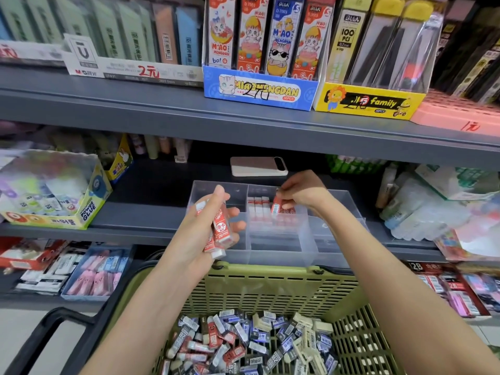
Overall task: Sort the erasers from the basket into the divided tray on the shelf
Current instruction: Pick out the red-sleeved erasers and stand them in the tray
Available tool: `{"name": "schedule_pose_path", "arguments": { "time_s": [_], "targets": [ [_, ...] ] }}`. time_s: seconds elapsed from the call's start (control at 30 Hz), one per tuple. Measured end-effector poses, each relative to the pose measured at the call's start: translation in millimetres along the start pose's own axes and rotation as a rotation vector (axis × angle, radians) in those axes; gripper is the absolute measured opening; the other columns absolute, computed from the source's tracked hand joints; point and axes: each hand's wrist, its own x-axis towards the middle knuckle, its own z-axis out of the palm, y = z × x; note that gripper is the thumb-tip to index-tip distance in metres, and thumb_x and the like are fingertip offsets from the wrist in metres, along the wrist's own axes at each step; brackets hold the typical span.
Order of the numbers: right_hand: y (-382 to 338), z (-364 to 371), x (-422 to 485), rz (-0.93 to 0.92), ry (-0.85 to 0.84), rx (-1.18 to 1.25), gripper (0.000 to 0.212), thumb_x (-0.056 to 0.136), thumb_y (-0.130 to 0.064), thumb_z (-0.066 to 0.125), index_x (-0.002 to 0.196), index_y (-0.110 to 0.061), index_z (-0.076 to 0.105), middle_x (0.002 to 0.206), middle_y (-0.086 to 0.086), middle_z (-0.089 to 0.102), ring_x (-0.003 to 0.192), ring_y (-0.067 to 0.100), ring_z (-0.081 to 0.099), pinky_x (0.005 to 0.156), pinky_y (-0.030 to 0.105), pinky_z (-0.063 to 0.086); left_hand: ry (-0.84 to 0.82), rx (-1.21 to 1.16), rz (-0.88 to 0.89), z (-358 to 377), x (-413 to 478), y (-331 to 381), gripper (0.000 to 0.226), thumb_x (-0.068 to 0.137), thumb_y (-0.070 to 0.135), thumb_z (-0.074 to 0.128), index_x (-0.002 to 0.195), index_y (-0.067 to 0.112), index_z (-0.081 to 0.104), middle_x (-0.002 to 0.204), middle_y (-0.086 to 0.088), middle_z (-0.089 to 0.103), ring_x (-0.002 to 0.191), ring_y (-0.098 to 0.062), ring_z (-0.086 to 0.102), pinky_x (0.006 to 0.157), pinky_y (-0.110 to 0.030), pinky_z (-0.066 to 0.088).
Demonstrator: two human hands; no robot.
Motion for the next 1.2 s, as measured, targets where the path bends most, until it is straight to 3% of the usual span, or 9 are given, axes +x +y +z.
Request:
{"name": "schedule_pose_path", "arguments": {
  "time_s": [0.13, 0.3, 0.43, 0.67, 0.77, 0.87, 0.9, 1.0, 1.2],
  "targets": [
    [-1, -3, 4, -0.045, 0.058, -0.013, 0.008, 0.078, 0.002, 0.071, 0.085, 0.001, 0.067, 0.071, 0.011, 0.064, 0.053, 0.019, 0.064, 0.053, 0.02, 0.057, -0.005, -0.002, 0.0, -2, 2, 0, 0.057, 0.055, 0.048, 0.073, 0.102, 0.017, 0.06, 0.072, -0.006, 0.068, 0.059, -0.021, 0.066, 0.042, -0.024, 0.048],
    [3, 10, 3, -0.031, 0.06, -0.158, 0.012, 0.082, -0.004, 0.067, 0.094, -0.002, 0.07, 0.083, 0.011, 0.07, 0.075, 0.027, 0.07, 0.076, 0.03, 0.057, -0.009, 0.004, 0.001, -3, 4, 0, 0.063, 0.049, 0.049, 0.077, 0.101, 0.017, 0.061, 0.072, -0.006, 0.069, 0.059, -0.021, 0.066, 0.043, -0.025, 0.048],
    [1, 21, 3, -0.057, 0.102, -0.585, 0.021, 0.087, -0.022, 0.062, 0.101, -0.009, 0.07, 0.104, 0.007, 0.069, 0.097, 0.024, 0.065, 0.086, 0.029, 0.052, -0.003, 0.012, -0.002, -1, 5, -1, 0.056, 0.056, 0.047, 0.073, 0.1, 0.017, 0.061, 0.072, -0.005, 0.069, 0.058, -0.02, 0.066, 0.043, -0.024, 0.048],
    [-3, 20, -4, -0.054, 0.057, -0.754, 0.023, 0.088, -0.022, 0.057, 0.102, -0.01, 0.071, 0.105, 0.007, 0.069, 0.097, 0.022, 0.063, 0.082, 0.025, 0.051, -0.009, 0.012, -0.031, 2, 7, -6, 0.049, 0.064, 0.048, 0.066, 0.1, 0.016, 0.06, 0.071, -0.006, 0.068, 0.056, -0.02, 0.065, 0.043, -0.023, 0.048],
    [-7, 21, -30, -0.292, 0.282, -0.466, 0.023, 0.091, -0.027, 0.056, 0.088, -0.011, 0.072, 0.081, -0.001, 0.069, 0.077, 0.016, 0.062, 0.07, 0.025, 0.046, -0.019, 0.026, -0.036, 4, 7, -8, 0.055, 0.062, 0.054, 0.064, 0.101, 0.015, 0.059, 0.069, -0.006, 0.067, 0.055, -0.018, 0.063, 0.041, -0.023, 0.046],
    [-21, 29, -76, -0.453, -0.015, 0.117, 0.018, 0.089, -0.032, 0.06, 0.078, -0.021, 0.069, 0.057, -0.013, 0.061, 0.053, -0.002, 0.053, 0.054, 0.015, 0.041, -0.015, 0.04, -0.033, 7, 8, -10, 0.062, 0.062, 0.058, 0.062, 0.103, 0.012, 0.06, 0.065, -0.005, 0.064, 0.05, -0.016, 0.06, 0.04, -0.023, 0.044],
    [-24, 33, -88, -0.467, -0.114, 0.14, 0.011, 0.088, -0.032, 0.062, 0.089, -0.024, 0.069, 0.06, -0.012, 0.062, 0.056, -0.003, 0.054, 0.055, 0.015, 0.042, -0.01, 0.05, -0.028, 8, 8, -11, 0.061, 0.063, 0.059, 0.06, 0.1, 0.012, 0.061, 0.065, -0.005, 0.064, 0.049, -0.015, 0.059, 0.038, -0.022, 0.043],
    [-28, 41, -108, -0.494, -0.228, 0.045, 0.035, 0.085, -0.027, 0.066, 0.119, -0.016, 0.061, 0.068, 0.0, 0.06, 0.061, 0.008, 0.059, 0.065, 0.024, 0.048, -0.009, 0.073, -0.045, 12, 7, -14, 0.066, 0.06, 0.065, 0.057, 0.096, 0.011, 0.063, 0.071, -0.007, 0.068, 0.054, -0.015, 0.063, 0.039, -0.022, 0.044],
    [-23, 38, -119, -0.359, -0.254, 0.272, 0.016, 0.083, -0.01, 0.068, 0.097, -0.01, 0.059, 0.065, 0.002, 0.058, 0.05, 0.015, 0.057, 0.041, 0.015, 0.039, 0.011, 0.099, -0.074, 19, -2, -21, 0.066, 0.068, 0.067, 0.05, 0.089, 0.006, 0.063, 0.059, -0.01, 0.059, 0.043, -0.016, 0.052, 0.033, -0.019, 0.037]
  ]
}}
